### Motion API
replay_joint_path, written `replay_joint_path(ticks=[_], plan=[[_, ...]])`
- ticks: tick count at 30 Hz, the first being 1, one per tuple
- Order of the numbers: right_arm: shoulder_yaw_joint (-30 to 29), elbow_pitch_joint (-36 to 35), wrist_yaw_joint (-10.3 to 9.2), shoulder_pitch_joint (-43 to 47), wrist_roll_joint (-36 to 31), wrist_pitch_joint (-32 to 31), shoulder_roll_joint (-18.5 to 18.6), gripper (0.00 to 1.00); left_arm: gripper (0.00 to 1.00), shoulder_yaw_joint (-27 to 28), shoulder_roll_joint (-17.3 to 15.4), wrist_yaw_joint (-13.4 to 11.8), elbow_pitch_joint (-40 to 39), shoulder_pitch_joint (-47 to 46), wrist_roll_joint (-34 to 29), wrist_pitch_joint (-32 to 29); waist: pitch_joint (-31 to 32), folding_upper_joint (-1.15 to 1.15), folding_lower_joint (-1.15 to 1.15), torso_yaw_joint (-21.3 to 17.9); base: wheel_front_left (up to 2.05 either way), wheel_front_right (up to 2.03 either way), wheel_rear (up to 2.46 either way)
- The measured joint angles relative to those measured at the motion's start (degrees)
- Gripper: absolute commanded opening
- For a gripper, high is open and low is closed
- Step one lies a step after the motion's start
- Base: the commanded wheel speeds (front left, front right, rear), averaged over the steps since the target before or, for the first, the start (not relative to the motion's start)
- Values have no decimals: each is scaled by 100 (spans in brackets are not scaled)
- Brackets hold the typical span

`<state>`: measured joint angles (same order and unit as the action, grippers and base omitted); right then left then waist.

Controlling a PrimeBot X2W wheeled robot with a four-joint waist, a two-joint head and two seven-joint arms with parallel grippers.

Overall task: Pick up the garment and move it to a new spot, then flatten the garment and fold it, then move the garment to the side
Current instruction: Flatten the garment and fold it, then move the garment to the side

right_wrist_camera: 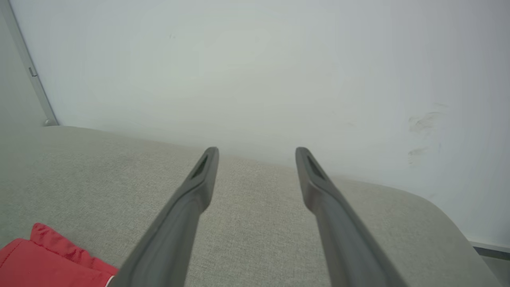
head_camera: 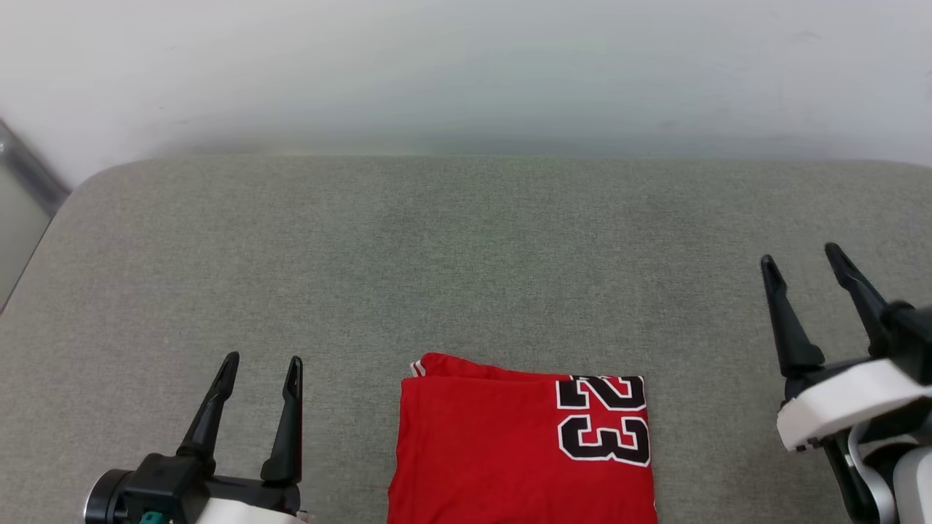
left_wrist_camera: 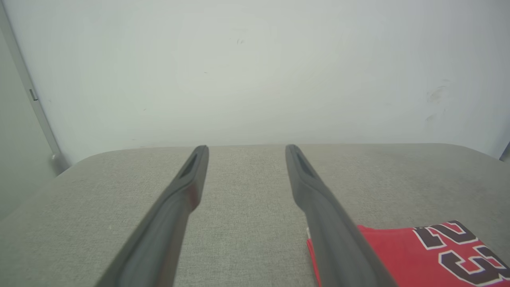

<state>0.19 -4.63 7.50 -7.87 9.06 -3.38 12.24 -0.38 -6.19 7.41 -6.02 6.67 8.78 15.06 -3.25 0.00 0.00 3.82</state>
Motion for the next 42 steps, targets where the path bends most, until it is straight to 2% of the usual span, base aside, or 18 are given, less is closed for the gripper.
replay_joint_path(ticks=[10,11,24,25,26,27,32,36,42], plan=[[-336,-131,0,770,-210,916,-636,100,100,-125,35,0,-97,22,4,0,48,0,0,-114,0,0,0],[-360,-103,0,938,-189,1112,-795,100,100,-176,36,0,-69,44,4,0,94,0,0,-105,0,0,0],[-320,-131,0,1057,-88,1111,-911,100,100,-194,60,0,-20,107,12,0,111,0,0,-73,0,0,0],[-149,-240,-1,1061,-25,374,-856,100,100,-231,43,0,-3,102,13,0,66,0,0,-41,0,0,0],[-79,-287,1,1062,31,103,-837,100,100,-237,43,0,-3,102,13,0,51,0,0,-32,0,0,0],[81,-432,0,1106,501,-896,-792,100,100,-260,45,0,15,94,13,0,0,0,0,-1,0,0,0],[260,-773,0,1143,1025,-2761,-561,100,100,-207,143,0,11,-30,281,0,-167,0,0,67,0,0,0],[207,-955,0,1139,1172,-3989,-613,100,100,-258,140,0,38,-132,224,1,-310,0,0,180,0,0,0],[129,-835,-1,1122,969,-5059,-726,100,100,-342,146,0,109,-264,154,0,-509,0,0,436,0,0,0]])
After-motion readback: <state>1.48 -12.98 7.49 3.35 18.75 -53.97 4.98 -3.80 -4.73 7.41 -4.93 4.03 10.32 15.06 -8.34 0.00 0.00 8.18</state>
